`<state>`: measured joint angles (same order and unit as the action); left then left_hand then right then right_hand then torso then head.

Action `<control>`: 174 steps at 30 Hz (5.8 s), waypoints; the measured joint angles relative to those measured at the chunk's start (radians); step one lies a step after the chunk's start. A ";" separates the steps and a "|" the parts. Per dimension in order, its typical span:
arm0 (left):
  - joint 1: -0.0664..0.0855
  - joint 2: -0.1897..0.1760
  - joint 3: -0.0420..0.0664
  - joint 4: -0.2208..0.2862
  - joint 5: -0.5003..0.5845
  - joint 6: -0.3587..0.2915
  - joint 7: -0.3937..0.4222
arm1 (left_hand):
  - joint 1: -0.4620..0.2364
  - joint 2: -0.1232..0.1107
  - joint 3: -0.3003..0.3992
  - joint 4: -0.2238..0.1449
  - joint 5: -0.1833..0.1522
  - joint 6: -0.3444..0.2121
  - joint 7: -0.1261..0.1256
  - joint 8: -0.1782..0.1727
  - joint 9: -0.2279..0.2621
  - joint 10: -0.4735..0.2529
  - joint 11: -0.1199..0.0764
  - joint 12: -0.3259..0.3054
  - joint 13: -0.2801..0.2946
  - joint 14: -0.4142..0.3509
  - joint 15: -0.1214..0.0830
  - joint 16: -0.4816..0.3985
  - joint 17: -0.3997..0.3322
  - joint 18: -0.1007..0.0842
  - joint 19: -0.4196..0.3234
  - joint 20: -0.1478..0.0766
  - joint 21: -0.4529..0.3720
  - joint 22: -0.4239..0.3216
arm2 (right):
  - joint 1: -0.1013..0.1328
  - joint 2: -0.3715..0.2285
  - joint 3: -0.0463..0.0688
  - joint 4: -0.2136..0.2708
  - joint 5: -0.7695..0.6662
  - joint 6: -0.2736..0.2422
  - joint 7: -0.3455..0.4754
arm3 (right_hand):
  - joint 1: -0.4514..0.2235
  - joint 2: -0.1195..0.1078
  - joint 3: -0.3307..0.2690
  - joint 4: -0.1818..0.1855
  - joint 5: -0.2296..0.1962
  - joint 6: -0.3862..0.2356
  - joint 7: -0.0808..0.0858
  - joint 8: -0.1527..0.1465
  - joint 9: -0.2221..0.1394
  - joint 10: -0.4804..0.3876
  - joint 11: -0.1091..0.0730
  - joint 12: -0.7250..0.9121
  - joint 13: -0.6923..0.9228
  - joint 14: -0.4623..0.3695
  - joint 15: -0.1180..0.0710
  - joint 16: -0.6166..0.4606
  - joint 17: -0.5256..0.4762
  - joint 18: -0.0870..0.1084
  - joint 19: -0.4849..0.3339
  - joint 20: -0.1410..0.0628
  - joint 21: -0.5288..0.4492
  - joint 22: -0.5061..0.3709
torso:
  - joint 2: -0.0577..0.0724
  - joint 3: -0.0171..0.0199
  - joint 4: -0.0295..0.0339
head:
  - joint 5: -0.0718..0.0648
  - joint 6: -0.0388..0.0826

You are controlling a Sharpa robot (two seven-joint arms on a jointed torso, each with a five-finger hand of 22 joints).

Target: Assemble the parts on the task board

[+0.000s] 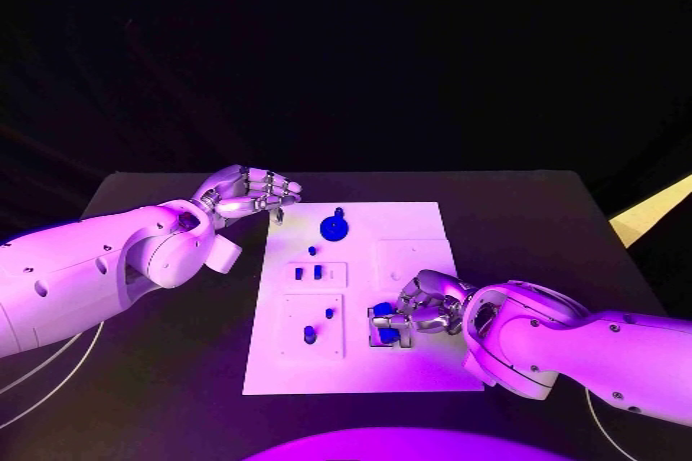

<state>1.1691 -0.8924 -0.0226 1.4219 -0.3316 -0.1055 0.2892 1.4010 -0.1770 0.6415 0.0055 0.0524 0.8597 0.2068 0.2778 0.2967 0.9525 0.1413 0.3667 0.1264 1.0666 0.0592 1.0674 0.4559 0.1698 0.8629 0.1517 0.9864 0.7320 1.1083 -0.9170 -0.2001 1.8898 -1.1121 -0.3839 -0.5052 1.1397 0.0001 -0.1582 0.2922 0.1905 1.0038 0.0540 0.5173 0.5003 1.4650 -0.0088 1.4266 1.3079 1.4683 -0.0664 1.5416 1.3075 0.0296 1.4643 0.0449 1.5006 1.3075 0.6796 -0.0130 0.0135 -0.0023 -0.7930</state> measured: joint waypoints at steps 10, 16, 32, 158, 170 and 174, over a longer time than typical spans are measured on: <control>0.000 -0.001 0.000 0.000 0.000 0.002 -0.003 | 0.000 0.000 0.000 0.000 0.000 0.000 0.000 0.000 0.000 0.000 0.000 0.000 0.000 0.000 0.000 -0.004 -0.001 0.000 0.000 0.000 0.000 0.000 | -0.002 -0.005 0.000 0.011 -0.004 -0.003 0.002 | 0.034 0.018 -0.010 -0.001 0.044 -0.004 0.004 -0.005 0.005 0.000 0.000 0.000 0.000 0.000 0.000 0.000 0.000 0.000 0.000 0.000 0.000 0.000 | 0.000 0.0003 -0.0009 | 0.002 0.000; 0.000 -0.001 0.000 0.000 0.000 0.003 -0.006 | 0.000 0.000 0.000 0.000 0.000 0.000 0.000 0.000 0.001 0.000 0.000 0.000 0.000 0.000 0.000 -0.004 -0.001 0.000 0.000 0.000 0.000 0.000 | -0.004 -0.007 0.000 0.019 -0.004 -0.005 0.005 | 0.058 0.029 -0.010 -0.001 0.056 -0.006 0.006 -0.004 0.005 0.000 0.000 0.000 0.000 -0.004 -0.004 0.000 0.000 0.000 0.000 0.000 0.000 0.000 | 0.000 0.0008 -0.0009 | 0.002 0.000; 0.000 0.000 0.000 -0.002 0.000 0.005 -0.011 | 0.000 0.000 0.000 0.000 0.000 -0.004 0.004 0.000 0.001 -0.004 0.004 0.000 -0.001 -0.004 0.004 -0.004 -0.002 0.000 0.000 0.000 -0.004 -0.002 | -0.005 -0.004 0.000 0.006 0.005 -0.037 0.021 | -0.131 -0.052 -0.049 0.005 -0.134 -0.029 0.014 -0.005 0.022 0.000 0.000 -0.055 0.000 -0.004 -0.004 -0.006 0.000 0.000 0.000 0.000 -0.028 0.001 | 0.000 -0.0004 -0.0003 | 0.005 0.003; -0.038 0.033 0.000 0.025 0.120 -0.043 0.078 | -0.033 -0.012 -0.033 0.033 0.000 -0.014 0.007 -0.004 0.006 -0.018 0.003 0.020 0.001 -0.007 0.007 -0.008 -0.005 0.000 0.000 0.007 -0.047 -0.033 | -0.052 -0.312 -0.022 -0.046 -0.272 0.039 -0.021 | 0.207 -0.051 0.019 0.000 0.035 -0.037 0.037 -0.098 -0.001 0.001 0.029 -0.065 0.004 -0.003 0.025 -0.008 0.000 0.000 0.000 0.022 -0.031 0.000 | -0.046 -0.0016 -0.0052 | -0.265 -0.015; -0.038 0.029 -0.001 0.026 0.119 -0.035 0.068 | -0.033 -0.012 -0.036 0.030 0.000 -0.015 0.007 -0.004 0.007 -0.025 0.004 0.020 0.001 -0.015 0.007 -0.008 -0.006 0.000 0.000 0.007 -0.047 -0.034 | -0.053 -0.292 -0.016 -0.066 -0.275 0.044 -0.018 | 0.356 -0.081 0.156 -0.014 -0.002 -0.013 0.023 -0.108 -0.001 -0.001 0.016 -0.064 0.044 0.000 0.011 -0.008 0.000 0.000 0.002 0.012 -0.023 0.000 | -0.046 -0.0021 -0.0049 | -0.261 -0.020; -0.038 0.027 -0.001 0.026 0.118 -0.033 0.065 | -0.033 -0.012 -0.036 0.030 0.000 -0.015 0.007 -0.004 0.007 -0.025 0.004 0.020 0.001 -0.015 0.007 -0.008 -0.007 0.000 0.000 0.007 -0.047 -0.034 | -0.053 -0.287 -0.014 -0.068 -0.285 0.054 -0.017 | 0.385 -0.111 0.209 -0.012 0.007 -0.001 0.022 -0.123 -0.001 0.001 0.015 -0.070 0.043 0.002 0.009 -0.008 0.000 0.000 0.002 0.012 -0.018 0.000 | -0.046 -0.0021 -0.0051 | -0.261 -0.020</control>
<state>1.1308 -0.8653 -0.0232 1.4479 -0.2131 -0.1383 0.3544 1.3678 -0.1893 0.6056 0.0359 0.0524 0.8452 0.2141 0.2741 0.3039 0.9274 0.1449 0.3871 0.1273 1.0521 0.0664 1.0596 0.4492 0.1699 0.8630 0.1589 0.9393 0.6978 1.0555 -1.2038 -0.2137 1.8216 -1.3968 -0.3302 -0.5225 1.5249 -0.1108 0.0513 0.2803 0.1978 1.0032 0.0764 0.3941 0.4992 1.4657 0.0059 1.3563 1.3509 1.4707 -0.0577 1.5338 1.3077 0.0297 1.4660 0.0571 1.4821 1.3074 0.6333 -0.0151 0.0084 -0.2630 -0.8134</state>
